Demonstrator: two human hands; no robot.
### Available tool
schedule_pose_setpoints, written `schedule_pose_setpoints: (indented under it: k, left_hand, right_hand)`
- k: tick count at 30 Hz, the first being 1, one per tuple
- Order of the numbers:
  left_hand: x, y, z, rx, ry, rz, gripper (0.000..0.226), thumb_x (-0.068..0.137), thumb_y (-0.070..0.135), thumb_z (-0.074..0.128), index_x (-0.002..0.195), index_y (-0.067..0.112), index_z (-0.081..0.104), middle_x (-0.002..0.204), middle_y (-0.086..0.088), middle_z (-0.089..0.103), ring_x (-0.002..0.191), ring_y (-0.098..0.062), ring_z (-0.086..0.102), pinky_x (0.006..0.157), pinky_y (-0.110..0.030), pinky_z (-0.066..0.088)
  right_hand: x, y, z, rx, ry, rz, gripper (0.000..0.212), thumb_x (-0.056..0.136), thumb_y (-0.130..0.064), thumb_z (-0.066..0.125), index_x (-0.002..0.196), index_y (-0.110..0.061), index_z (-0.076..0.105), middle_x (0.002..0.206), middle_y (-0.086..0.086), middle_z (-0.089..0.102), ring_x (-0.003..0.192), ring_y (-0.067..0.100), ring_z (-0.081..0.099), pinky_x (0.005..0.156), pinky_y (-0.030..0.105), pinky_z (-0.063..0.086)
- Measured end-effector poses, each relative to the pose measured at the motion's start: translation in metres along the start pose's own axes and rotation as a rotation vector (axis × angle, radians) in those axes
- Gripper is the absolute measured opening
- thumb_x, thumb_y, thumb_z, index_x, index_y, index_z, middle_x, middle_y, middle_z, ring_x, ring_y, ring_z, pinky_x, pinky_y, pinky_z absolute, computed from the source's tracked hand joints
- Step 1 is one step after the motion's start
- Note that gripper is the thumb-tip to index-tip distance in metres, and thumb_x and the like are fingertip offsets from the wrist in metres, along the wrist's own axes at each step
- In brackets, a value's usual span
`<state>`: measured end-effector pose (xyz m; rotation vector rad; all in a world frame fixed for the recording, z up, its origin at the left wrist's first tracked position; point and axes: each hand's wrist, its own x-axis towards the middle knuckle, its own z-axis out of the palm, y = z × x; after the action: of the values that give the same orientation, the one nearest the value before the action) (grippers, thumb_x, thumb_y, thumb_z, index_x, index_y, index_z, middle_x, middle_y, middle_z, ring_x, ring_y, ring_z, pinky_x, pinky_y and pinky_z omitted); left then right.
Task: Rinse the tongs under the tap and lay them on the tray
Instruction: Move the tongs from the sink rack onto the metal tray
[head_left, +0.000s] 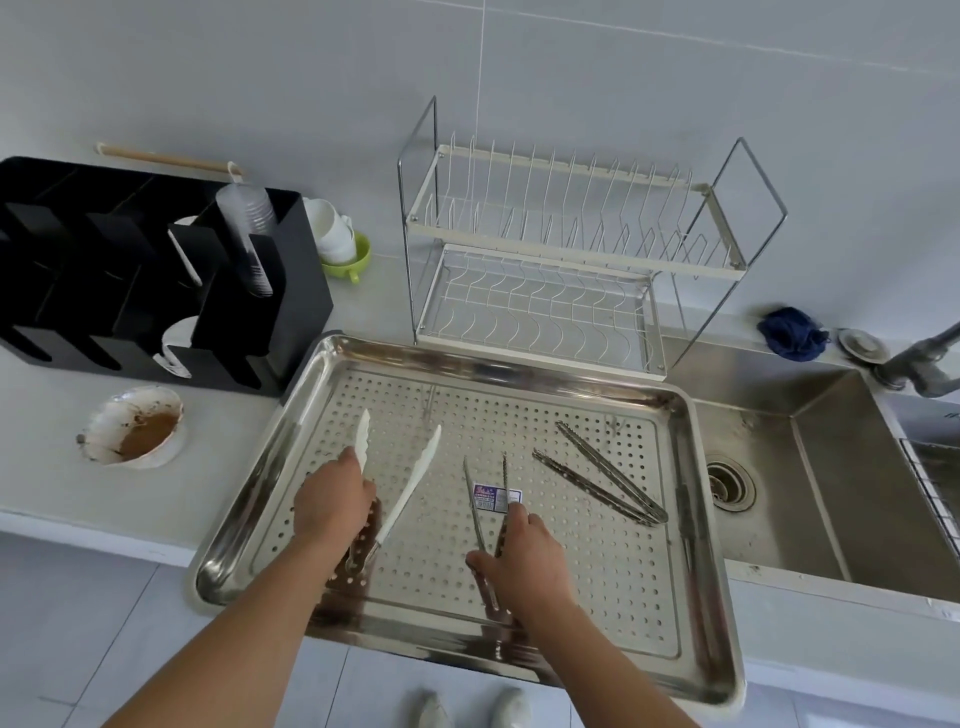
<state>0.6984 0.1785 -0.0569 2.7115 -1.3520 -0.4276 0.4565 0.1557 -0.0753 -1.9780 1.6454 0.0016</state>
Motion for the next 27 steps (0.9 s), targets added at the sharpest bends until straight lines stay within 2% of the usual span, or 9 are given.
schedule_pose_setpoints:
  k: [4, 7, 10, 12, 16, 22, 27]
  left_hand:
    - [0.001, 0.0, -0.002, -0.043, -0.009, -0.003, 0.033, 0.098, 0.024, 0.054, 0.129, 0.012, 0.055, 0.076, 0.002, 0.063, 0.063, -0.014, 0.059, 0.048, -0.026, 0.04]
    - [0.001, -0.002, 0.001, -0.171, 0.005, -0.045, 0.03, 0.096, 0.03, 0.056, 0.123, 0.02, 0.06, 0.082, 0.006, 0.066, 0.068, -0.014, 0.061, 0.052, -0.028, 0.041]
    - [0.001, -0.006, 0.005, -0.263, -0.021, -0.077, 0.027, 0.093, 0.039, 0.054, 0.112, 0.021, 0.062, 0.076, 0.007, 0.067, 0.066, -0.014, 0.063, 0.055, -0.03, 0.046]
    - [0.002, -0.011, 0.008, -0.282, -0.033, -0.052, 0.027, 0.093, 0.036, 0.055, 0.113, 0.021, 0.062, 0.074, 0.006, 0.066, 0.065, -0.014, 0.063, 0.056, -0.031, 0.047]
    - [0.01, -0.018, 0.007, -0.303, -0.072, 0.025, 0.027, 0.093, 0.03, 0.058, 0.118, 0.022, 0.06, 0.082, 0.008, 0.067, 0.068, -0.012, 0.063, 0.061, -0.032, 0.052]
    - [0.018, -0.025, 0.005, -0.324, -0.13, 0.104, 0.022, 0.091, 0.028, 0.06, 0.113, 0.026, 0.061, 0.075, 0.018, 0.062, 0.061, -0.003, 0.059, 0.048, -0.021, 0.038]
    - [0.02, -0.026, 0.004, -0.336, -0.167, 0.122, 0.017, 0.092, 0.026, 0.06, 0.109, 0.025, 0.061, 0.073, 0.012, 0.066, 0.055, -0.009, 0.064, 0.048, -0.026, 0.048]
  right_hand:
    - [0.011, -0.005, 0.0, -0.001, -0.037, -0.02, 0.075, 0.083, -0.057, 0.075, 0.139, -0.021, 0.039, 0.118, 0.004, 0.063, 0.101, 0.025, 0.067, 0.076, 0.032, 0.052]
    - [0.019, -0.008, 0.0, 0.011, -0.043, -0.048, 0.083, 0.083, -0.058, 0.075, 0.144, -0.019, 0.033, 0.11, 0.003, 0.066, 0.093, 0.022, 0.067, 0.066, 0.028, 0.046]
    - [0.02, -0.008, 0.001, 0.024, -0.034, -0.03, 0.088, 0.084, -0.059, 0.073, 0.149, -0.02, 0.028, 0.104, 0.002, 0.069, 0.088, 0.02, 0.067, 0.064, 0.027, 0.046]
    - [0.019, -0.009, 0.002, 0.026, -0.015, -0.006, 0.086, 0.085, -0.058, 0.071, 0.149, -0.02, 0.027, 0.1, 0.001, 0.07, 0.083, 0.019, 0.066, 0.062, 0.027, 0.046]
    - [0.021, -0.017, 0.003, 0.02, 0.016, 0.06, 0.082, 0.087, -0.057, 0.07, 0.148, -0.021, 0.029, 0.101, 0.001, 0.072, 0.086, 0.02, 0.069, 0.067, 0.03, 0.056]
    - [0.016, -0.031, 0.009, 0.032, 0.059, 0.125, 0.076, 0.085, -0.058, 0.071, 0.142, -0.023, 0.036, 0.097, 0.0, 0.072, 0.086, 0.021, 0.071, 0.075, 0.037, 0.061]
    - [0.013, -0.036, 0.013, 0.049, 0.062, 0.133, 0.07, 0.085, -0.057, 0.07, 0.138, -0.025, 0.036, 0.095, 0.0, 0.071, 0.087, 0.022, 0.07, 0.074, 0.04, 0.063]
